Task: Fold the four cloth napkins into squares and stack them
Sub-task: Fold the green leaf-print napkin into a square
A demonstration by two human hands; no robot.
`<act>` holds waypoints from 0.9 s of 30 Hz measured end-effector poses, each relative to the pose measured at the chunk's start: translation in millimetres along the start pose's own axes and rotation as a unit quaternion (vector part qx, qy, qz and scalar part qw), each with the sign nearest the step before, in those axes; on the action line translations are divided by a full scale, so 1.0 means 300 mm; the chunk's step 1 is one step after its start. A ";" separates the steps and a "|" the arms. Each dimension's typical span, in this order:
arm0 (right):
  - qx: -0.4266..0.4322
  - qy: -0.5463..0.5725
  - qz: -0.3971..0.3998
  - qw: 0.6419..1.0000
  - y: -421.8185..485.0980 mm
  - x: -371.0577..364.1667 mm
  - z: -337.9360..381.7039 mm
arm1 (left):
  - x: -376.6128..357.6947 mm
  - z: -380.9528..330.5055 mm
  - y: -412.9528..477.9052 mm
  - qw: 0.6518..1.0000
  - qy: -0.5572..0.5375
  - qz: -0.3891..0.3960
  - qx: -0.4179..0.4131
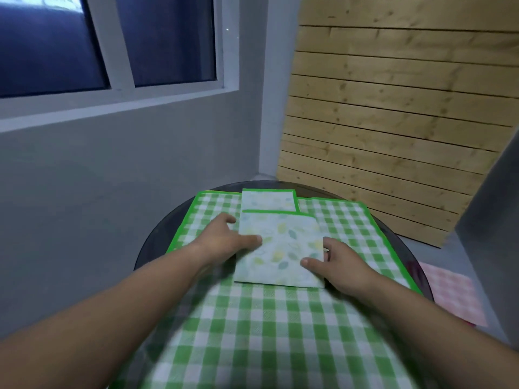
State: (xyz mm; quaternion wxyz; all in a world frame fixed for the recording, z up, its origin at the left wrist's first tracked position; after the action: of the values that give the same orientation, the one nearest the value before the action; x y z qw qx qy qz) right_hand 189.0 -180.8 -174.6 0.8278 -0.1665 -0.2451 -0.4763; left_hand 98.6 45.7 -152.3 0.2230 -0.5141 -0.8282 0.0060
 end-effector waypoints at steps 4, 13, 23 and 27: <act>-0.041 0.011 0.002 0.999 0.034 -0.012 -0.011 | -0.013 0.084 0.036 0.992 0.126 -0.001 0.028; -0.059 -0.029 -0.060 0.996 0.043 0.002 -0.044 | -0.015 0.100 0.049 0.993 0.112 -0.030 0.014; -0.055 -0.062 -0.084 0.993 0.086 -0.017 -0.042 | -0.026 0.089 0.066 0.992 0.124 -0.027 0.019; -0.069 -0.050 -0.094 0.992 0.100 -0.019 -0.051 | -0.041 0.085 0.058 0.986 0.162 -0.033 -0.002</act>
State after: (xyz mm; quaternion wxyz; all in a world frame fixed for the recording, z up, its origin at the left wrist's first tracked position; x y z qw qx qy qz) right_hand 216.5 -170.0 -191.7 0.7527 -0.2229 -0.2675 -0.5588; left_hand 108.3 49.0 -184.0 0.3531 -0.4807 -0.7980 -0.0859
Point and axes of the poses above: each hand's wrist, its own y-axis towards the middle knuckle, its own x-axis out of the back of the hand, z = x × y, the point moved 6 cm from there along y, towards the middle knuckle, and after that the axes turned 4 degrees about -z, right-handed, at the moved point
